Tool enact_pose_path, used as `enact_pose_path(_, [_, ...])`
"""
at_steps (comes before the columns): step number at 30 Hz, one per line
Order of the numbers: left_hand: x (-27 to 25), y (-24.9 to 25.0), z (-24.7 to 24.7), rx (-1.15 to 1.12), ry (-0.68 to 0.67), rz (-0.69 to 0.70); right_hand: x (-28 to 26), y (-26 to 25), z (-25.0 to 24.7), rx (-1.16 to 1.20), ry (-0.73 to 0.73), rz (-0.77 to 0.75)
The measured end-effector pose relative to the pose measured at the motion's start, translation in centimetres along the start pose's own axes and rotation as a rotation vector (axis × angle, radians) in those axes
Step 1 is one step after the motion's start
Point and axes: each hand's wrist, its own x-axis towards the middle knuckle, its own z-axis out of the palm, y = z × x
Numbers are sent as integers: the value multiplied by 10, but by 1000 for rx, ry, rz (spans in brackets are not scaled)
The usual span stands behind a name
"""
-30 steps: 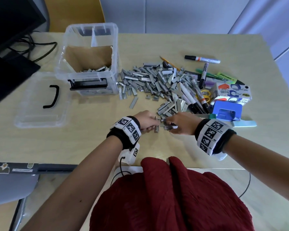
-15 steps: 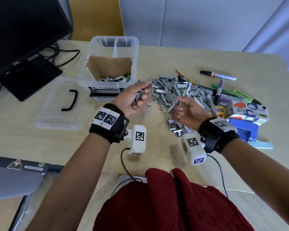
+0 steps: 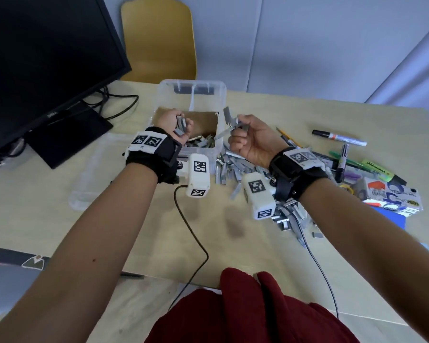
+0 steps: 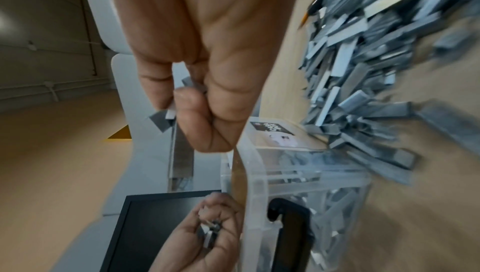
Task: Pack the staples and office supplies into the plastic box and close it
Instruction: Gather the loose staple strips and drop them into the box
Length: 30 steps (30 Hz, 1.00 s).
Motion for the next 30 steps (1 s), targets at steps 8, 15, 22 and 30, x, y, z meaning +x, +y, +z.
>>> enact_pose_path(8, [17,25,-10,392,-67,-104,46,4,40,-392,137,27])
enact_pose_path(15, [19,36,-32,527,10,84,77,15,67,-835,240,103])
enact_pose_path(22, [28,41,-39,755,66,222,87,33,66,-1942,127,99])
enact_pose_path(30, [41,33,-37,1243,108,390,72,29,61,-1991,90,-93])
